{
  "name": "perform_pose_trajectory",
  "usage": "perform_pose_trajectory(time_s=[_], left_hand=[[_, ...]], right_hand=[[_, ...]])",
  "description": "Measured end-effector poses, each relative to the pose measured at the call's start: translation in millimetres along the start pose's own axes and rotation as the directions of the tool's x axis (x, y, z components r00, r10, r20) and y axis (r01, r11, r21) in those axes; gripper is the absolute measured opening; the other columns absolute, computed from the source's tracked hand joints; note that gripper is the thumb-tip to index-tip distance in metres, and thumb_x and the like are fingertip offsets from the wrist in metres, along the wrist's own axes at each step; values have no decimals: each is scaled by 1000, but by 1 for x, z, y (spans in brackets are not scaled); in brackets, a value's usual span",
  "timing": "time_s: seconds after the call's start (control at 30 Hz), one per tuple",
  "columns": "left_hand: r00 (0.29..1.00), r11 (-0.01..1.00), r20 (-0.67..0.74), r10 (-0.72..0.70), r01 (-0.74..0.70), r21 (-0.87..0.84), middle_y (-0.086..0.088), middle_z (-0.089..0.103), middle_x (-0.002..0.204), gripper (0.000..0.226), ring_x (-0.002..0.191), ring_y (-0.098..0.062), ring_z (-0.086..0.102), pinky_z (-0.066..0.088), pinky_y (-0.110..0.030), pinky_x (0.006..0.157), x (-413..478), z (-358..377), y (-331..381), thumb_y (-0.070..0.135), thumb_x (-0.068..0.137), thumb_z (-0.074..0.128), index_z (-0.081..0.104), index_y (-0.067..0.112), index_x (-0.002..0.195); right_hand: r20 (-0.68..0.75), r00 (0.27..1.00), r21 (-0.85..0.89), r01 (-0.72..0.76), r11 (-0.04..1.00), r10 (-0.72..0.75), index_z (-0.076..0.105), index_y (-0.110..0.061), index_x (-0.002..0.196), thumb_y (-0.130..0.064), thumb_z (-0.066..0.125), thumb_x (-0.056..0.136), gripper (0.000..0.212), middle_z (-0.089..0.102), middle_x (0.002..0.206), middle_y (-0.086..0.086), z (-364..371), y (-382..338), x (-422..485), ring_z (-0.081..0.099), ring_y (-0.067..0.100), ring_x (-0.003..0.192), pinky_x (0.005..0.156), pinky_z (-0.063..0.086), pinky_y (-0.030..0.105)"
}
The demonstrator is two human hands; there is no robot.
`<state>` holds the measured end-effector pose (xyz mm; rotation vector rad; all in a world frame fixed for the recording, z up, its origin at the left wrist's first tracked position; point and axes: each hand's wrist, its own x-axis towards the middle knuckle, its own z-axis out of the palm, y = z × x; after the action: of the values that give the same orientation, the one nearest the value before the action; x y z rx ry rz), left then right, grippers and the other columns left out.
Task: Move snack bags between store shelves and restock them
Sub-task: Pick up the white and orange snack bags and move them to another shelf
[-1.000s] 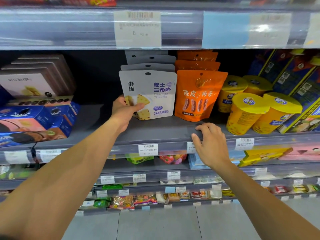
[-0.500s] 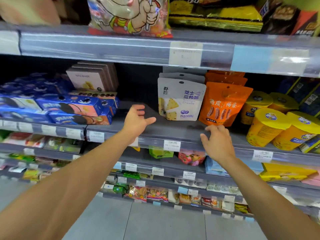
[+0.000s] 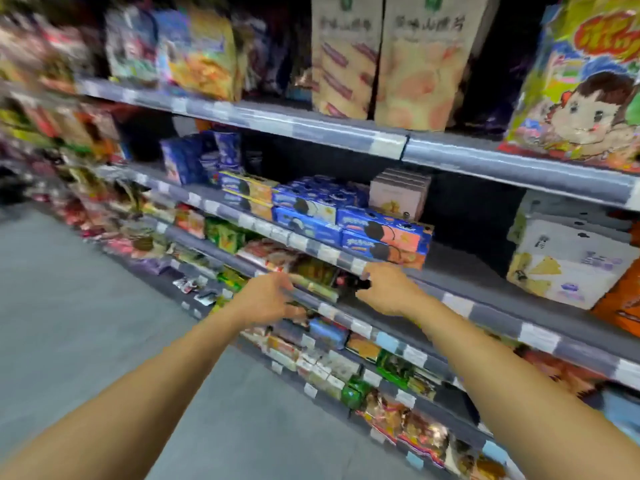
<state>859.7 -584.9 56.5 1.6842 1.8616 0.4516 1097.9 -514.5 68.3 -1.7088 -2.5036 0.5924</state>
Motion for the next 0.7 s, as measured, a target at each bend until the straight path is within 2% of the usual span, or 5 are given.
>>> perform_pose_trajectory(time_s=[0.1, 0.27, 0.53, 0.6, 0.7], left_hand=[[995, 987, -44, -88, 93, 129, 5, 66, 93, 48, 77, -11, 62, 48, -20, 60, -44, -63, -70, 32, 78, 77, 56, 17, 119], [980, 915, -34, -196, 196, 353, -14, 68, 115, 50, 101, -29, 64, 51, -38, 83, -80, -164, -145, 36, 80, 75, 64, 4, 116], [947, 859, -66, -316, 315, 404, -10, 63, 103, 43, 86, -23, 53, 45, -33, 76, -67, -264, -261, 39, 82, 75, 62, 7, 107], [939, 850, -55, -340, 332, 408, -8, 60, 99, 40, 85, -23, 51, 42, -31, 76, -52, -283, -295, 40, 82, 74, 61, 10, 104], [924, 833, -33, -382, 359, 421, -6, 61, 111, 52, 91, -20, 51, 43, -29, 80, -18, -314, -347, 42, 82, 74, 59, 11, 121]], right_hand=[[101, 988, -53, 121, 991, -115, 51, -8, 125, -32, 57, 95, 39, 58, 124, 19, 22, -102, 20, 58, 37, 111, 88, 51, 45], [125, 961, -108, 262, 959, -248, 53, -7, 126, -36, 60, 93, 45, 59, 123, 16, 39, -237, 53, 59, 32, 106, 90, 51, 45], [212, 920, -130, 361, 924, -330, 53, 3, 130, -30, 56, 95, 49, 57, 132, 24, 72, -376, 133, 57, 39, 118, 97, 50, 49], [230, 911, -137, 380, 915, -343, 56, 1, 127, -32, 56, 95, 47, 60, 127, 22, 83, -405, 160, 59, 36, 113, 93, 51, 46], [270, 893, -169, 412, 896, -360, 63, 5, 110, -32, 58, 93, 41, 65, 109, 22, 103, -447, 212, 62, 36, 97, 78, 52, 40]])
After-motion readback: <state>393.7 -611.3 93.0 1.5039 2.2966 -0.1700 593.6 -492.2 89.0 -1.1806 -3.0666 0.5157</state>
